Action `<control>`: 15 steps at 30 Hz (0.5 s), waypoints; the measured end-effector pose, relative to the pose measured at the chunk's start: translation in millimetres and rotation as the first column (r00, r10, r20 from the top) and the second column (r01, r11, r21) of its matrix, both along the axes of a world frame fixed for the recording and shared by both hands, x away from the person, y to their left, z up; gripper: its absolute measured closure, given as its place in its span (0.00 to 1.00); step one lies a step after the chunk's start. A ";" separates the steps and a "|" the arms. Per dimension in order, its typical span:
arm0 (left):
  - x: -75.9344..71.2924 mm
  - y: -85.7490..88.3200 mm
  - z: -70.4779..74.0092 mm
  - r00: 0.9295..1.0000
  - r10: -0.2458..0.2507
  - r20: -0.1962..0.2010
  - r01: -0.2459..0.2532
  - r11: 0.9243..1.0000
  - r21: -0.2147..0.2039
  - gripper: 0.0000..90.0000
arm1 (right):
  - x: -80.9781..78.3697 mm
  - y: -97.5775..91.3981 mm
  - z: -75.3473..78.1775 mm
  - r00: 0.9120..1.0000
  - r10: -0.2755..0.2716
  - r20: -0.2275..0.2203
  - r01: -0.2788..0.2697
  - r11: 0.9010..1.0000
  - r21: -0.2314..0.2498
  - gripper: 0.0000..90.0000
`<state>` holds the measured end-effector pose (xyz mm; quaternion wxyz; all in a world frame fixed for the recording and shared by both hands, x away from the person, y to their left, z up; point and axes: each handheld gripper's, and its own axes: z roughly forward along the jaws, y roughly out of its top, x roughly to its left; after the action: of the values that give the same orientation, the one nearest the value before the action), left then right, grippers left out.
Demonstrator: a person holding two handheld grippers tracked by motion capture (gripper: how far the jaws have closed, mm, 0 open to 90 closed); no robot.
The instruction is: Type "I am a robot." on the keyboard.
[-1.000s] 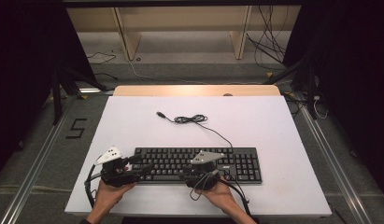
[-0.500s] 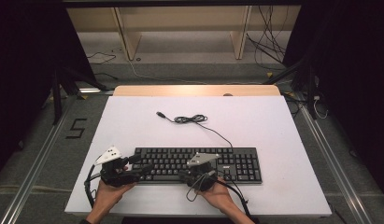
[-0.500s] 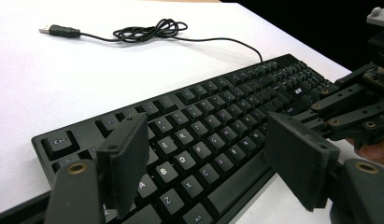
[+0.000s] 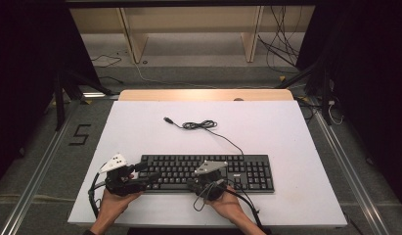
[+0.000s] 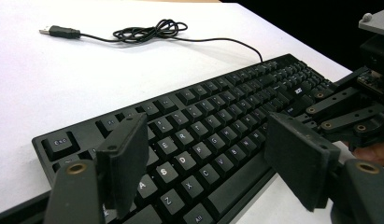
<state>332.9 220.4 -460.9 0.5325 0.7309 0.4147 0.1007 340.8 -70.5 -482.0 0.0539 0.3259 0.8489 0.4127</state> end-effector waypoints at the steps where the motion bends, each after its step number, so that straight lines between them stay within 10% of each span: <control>1: 0.1 0.0 -0.1 1.000 0.000 -0.001 0.000 1.000 0.000 0.33 | 0.1 0.0 0.0 1.000 0.001 0.002 -0.001 1.000 0.000 0.98; 15: 0.3 -0.1 -0.7 1.000 0.003 0.000 -0.003 1.000 0.005 0.33 | -0.3 1.3 -3.6 1.000 0.004 0.012 -0.004 1.000 -0.022 1.00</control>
<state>333.2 220.3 -461.6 0.5306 0.7315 0.4157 0.1023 340.5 -69.2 -485.6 0.0616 0.3211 0.8537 0.4053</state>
